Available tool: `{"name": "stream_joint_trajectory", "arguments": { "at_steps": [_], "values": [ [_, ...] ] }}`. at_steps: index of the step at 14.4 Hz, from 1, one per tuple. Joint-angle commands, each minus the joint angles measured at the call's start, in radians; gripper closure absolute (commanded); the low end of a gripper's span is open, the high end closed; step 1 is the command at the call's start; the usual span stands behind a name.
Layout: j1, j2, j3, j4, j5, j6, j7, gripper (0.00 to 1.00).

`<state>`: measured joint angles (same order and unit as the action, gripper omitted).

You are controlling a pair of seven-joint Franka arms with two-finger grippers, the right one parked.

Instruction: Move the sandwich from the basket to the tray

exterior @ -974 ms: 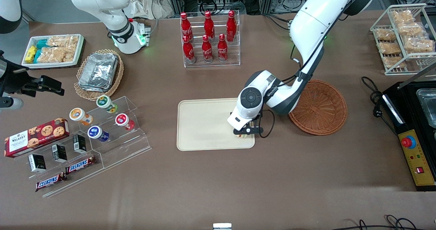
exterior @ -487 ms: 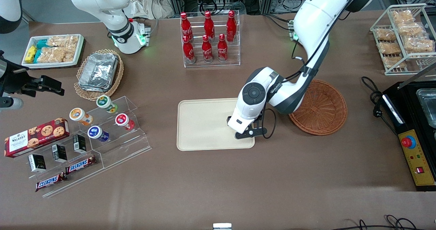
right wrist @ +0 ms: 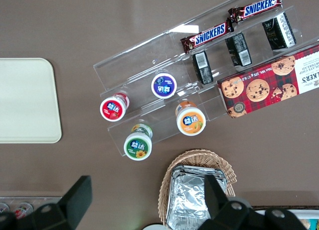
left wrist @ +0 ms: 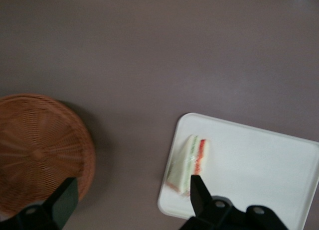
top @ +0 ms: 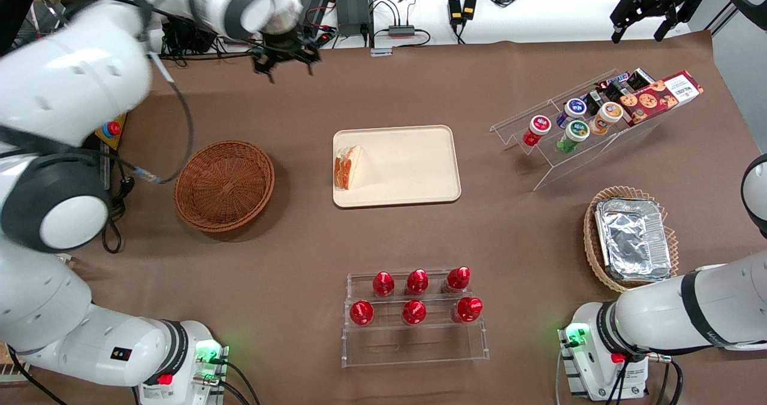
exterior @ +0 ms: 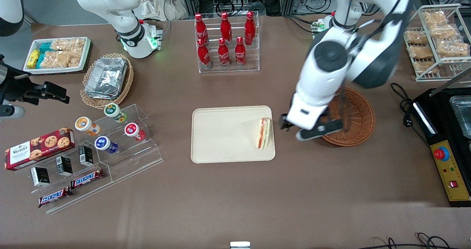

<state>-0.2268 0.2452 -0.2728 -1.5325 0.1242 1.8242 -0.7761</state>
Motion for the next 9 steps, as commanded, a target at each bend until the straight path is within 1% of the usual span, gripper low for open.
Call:
{"name": "stream_joint_trajectory", "arguments": {
  "at_steps": [1, 3, 4, 5, 6, 7, 8, 9],
  "values": [
    [0.120, -0.110, -0.005, -0.031, -0.063, -0.081, 0.192, 0.00],
    [0.211, -0.159, -0.005, -0.032, -0.087, -0.150, 0.376, 0.00],
    [0.292, -0.174, -0.017, -0.035, -0.096, -0.173, 0.456, 0.00],
    [0.340, -0.193, -0.020, -0.034, -0.125, -0.189, 0.548, 0.00],
    [0.340, -0.201, 0.012, -0.035, -0.139, -0.210, 0.654, 0.00],
    [0.299, -0.211, 0.105, -0.032, -0.144, -0.239, 0.741, 0.00],
    [0.212, -0.213, 0.223, -0.032, -0.144, -0.249, 0.800, 0.00],
    [0.151, -0.211, 0.322, -0.032, -0.146, -0.249, 0.843, 0.00]
  ]
}}
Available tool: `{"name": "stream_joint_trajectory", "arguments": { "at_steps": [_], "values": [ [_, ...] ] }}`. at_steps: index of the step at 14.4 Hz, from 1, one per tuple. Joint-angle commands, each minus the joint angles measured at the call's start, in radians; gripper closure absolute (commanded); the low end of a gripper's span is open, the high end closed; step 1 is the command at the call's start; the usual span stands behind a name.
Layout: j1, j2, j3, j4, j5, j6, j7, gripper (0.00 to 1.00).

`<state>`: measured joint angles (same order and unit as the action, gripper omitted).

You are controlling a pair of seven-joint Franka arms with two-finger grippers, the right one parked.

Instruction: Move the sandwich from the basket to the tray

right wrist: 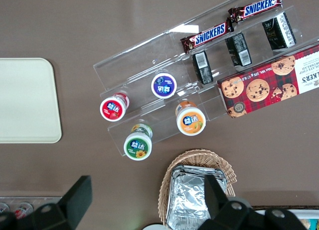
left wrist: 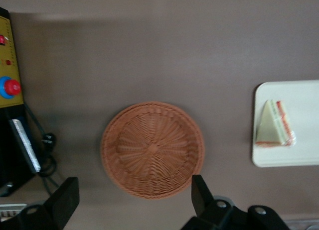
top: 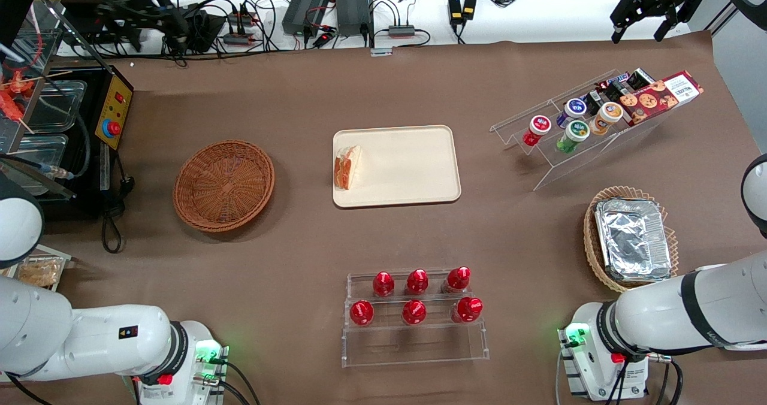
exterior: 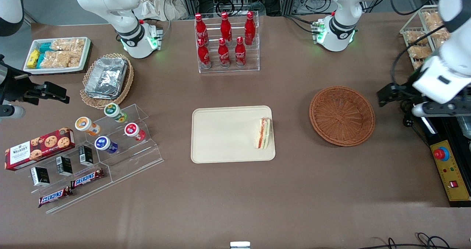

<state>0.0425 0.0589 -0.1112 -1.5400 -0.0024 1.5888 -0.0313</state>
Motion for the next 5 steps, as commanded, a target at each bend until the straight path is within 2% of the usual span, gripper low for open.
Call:
{"name": "stream_joint_trajectory", "arguments": {
  "at_steps": [1, 5],
  "values": [
    [-0.128, -0.025, 0.188, -0.020, -0.018, -0.013, 0.137, 0.00],
    [-0.130, 0.002, 0.189, 0.034, -0.005, -0.015, 0.188, 0.00]
  ]
}}
